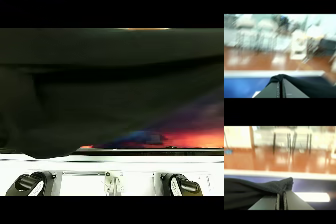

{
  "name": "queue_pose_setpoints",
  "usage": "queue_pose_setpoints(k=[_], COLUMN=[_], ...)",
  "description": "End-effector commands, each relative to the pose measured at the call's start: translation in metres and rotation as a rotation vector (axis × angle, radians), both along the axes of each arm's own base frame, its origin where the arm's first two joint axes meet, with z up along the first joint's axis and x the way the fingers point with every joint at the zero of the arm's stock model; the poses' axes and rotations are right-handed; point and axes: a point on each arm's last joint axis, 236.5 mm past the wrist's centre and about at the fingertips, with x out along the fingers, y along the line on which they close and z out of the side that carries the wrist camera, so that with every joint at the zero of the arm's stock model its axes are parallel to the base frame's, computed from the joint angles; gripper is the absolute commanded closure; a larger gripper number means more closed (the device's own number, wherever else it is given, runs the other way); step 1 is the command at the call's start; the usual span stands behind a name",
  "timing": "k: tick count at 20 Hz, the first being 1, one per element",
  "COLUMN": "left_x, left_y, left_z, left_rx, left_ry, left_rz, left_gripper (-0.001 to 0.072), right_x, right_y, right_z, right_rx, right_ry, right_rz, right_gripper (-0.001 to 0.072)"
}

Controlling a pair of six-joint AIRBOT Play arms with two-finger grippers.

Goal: Fold the shirts.

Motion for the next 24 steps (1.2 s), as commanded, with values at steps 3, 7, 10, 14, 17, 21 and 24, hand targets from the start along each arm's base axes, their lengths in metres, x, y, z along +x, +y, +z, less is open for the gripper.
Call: queue_pose_setpoints(k=[3,7,10,14,17,21,24], left_x=[0.000,0.043,0.096,0.173,0.230,0.288,0.325], left_y=[0.039,0.038,0.034,0.019,0.026,0.026,0.006], left_z=[-0.077,-0.145,-0.208,-0.273,-0.338,-0.416,-0.419], left_rx=[0.108,0.184,0.259,0.209,0.222,0.065,-0.160], left_ry=[0.297,0.475,0.580,0.660,0.784,0.912,0.877], left_rz=[0.160,0.194,0.220,0.235,0.266,0.255,0.211], left_gripper=[0.0672,0.0672,0.0672,0.0672,0.0672,0.0672,0.0671], right_x=[-0.024,0.005,0.045,0.112,0.189,0.257,0.282], right_y=[-0.011,-0.021,-0.030,-0.031,-0.028,-0.034,-0.041], right_z=[-0.092,-0.141,-0.204,-0.318,-0.363,-0.398,-0.425], right_rx=[-0.003,0.042,0.109,0.255,0.420,0.587,0.652], right_ry=[0.432,0.670,0.873,1.021,0.892,0.787,0.759], right_rz=[-0.042,-0.045,-0.044,-0.033,-0.030,-0.062,-0.092], right_gripper=[0.0648,0.0649,0.0649,0.0649,0.0648,0.0648,0.0648])
